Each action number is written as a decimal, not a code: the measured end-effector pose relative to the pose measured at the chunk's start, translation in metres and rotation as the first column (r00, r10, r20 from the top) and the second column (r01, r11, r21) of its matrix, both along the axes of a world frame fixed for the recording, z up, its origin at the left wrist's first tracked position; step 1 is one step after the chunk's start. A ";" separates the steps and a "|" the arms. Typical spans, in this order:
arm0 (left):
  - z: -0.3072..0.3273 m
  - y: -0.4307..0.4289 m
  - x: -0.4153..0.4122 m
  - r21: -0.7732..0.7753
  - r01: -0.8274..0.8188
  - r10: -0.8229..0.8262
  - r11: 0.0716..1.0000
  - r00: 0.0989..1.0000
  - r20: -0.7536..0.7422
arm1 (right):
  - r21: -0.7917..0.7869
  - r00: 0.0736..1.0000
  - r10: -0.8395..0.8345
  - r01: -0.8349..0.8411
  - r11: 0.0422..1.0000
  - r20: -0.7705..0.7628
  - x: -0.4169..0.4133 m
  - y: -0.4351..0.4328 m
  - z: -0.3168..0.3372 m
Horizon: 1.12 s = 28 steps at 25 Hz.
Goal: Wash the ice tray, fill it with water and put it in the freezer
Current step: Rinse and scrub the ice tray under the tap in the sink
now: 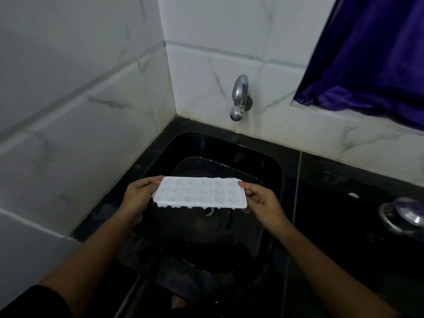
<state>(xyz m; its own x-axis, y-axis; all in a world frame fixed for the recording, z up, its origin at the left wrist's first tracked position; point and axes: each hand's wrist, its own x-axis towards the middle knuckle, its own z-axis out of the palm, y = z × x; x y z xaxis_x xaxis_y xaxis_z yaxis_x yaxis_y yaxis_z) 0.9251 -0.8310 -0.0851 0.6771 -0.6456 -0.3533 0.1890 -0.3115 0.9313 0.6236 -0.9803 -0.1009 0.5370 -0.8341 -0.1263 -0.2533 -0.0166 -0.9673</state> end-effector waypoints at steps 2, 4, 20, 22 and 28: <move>0.002 -0.015 0.021 0.055 0.133 -0.135 0.990 0.990 0.035 | -0.028 0.998 -0.056 0.056 0.998 -0.017 0.011 -0.003 0.001; 0.004 -0.030 0.039 0.099 0.216 -0.226 0.971 0.969 0.098 | -0.056 0.991 -0.127 0.125 0.991 -0.036 0.020 -0.003 0.005; 0.004 -0.110 0.096 0.066 0.630 -0.560 0.774 0.632 0.536 | -0.059 0.885 -0.436 0.432 0.900 -0.163 0.051 -0.019 0.027; 0.005 -0.120 0.102 0.074 0.651 -0.588 0.755 0.623 0.516 | -0.033 0.882 -0.427 0.430 0.902 -0.202 0.053 -0.027 0.036; 0.011 -0.128 0.102 0.151 0.705 -0.665 0.693 0.544 0.512 | 0.198 0.897 -0.394 0.431 0.880 -0.200 0.048 -0.026 0.043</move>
<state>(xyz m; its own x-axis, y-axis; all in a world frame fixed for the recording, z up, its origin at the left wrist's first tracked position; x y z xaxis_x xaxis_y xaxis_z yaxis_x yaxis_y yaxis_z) 1.0269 -0.9590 -0.0738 0.0736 -0.9960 -0.0498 -0.5401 -0.0818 0.8376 0.6715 -1.0067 -0.0584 0.1096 -0.9125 -0.3941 -0.3294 0.3408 -0.8806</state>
